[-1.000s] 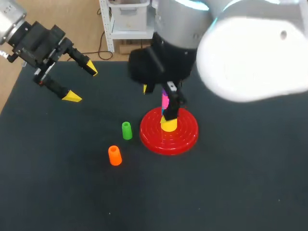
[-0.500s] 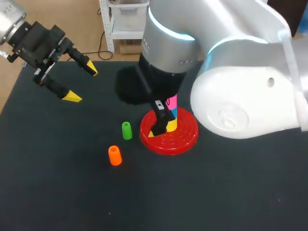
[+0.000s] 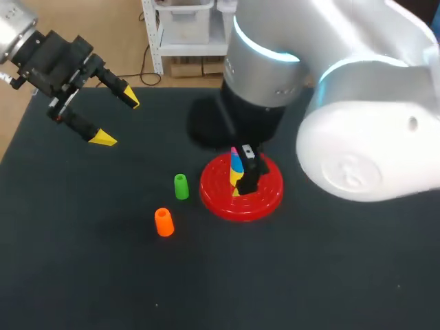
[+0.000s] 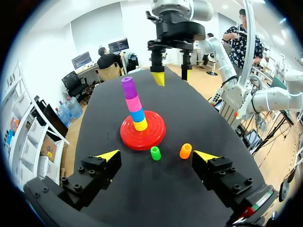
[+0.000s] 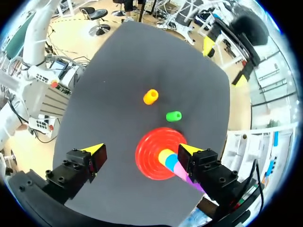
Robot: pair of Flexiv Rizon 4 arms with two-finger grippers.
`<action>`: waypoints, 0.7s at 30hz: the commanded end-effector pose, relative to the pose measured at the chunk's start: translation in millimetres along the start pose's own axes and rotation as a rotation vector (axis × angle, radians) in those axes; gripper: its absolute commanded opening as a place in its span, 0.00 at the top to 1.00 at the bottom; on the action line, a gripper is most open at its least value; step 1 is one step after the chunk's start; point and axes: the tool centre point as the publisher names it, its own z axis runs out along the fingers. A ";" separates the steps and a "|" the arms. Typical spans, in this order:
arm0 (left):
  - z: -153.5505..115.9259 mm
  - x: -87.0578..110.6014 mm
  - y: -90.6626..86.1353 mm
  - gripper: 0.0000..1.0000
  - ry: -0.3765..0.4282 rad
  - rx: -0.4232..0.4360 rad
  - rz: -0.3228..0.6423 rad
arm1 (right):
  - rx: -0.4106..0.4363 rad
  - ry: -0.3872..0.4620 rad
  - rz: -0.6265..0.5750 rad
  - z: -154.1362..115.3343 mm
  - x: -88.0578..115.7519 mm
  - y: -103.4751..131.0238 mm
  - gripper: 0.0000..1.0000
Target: Pick up and stack the cylinders on the red base in this order: pink,purple,orange,green
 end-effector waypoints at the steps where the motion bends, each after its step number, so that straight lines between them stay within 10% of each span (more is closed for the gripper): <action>1: 0.7 0.5 -0.7 0.00 0.000 -0.003 0.002 | -0.002 -0.012 -0.037 1.8 -11.6 6.1 0.00; 21: 0.7 0.5 -0.7 0.00 0.000 -0.003 0.002 | -0.168 -0.004 -0.210 65.4 -78.0 -17.5 0.00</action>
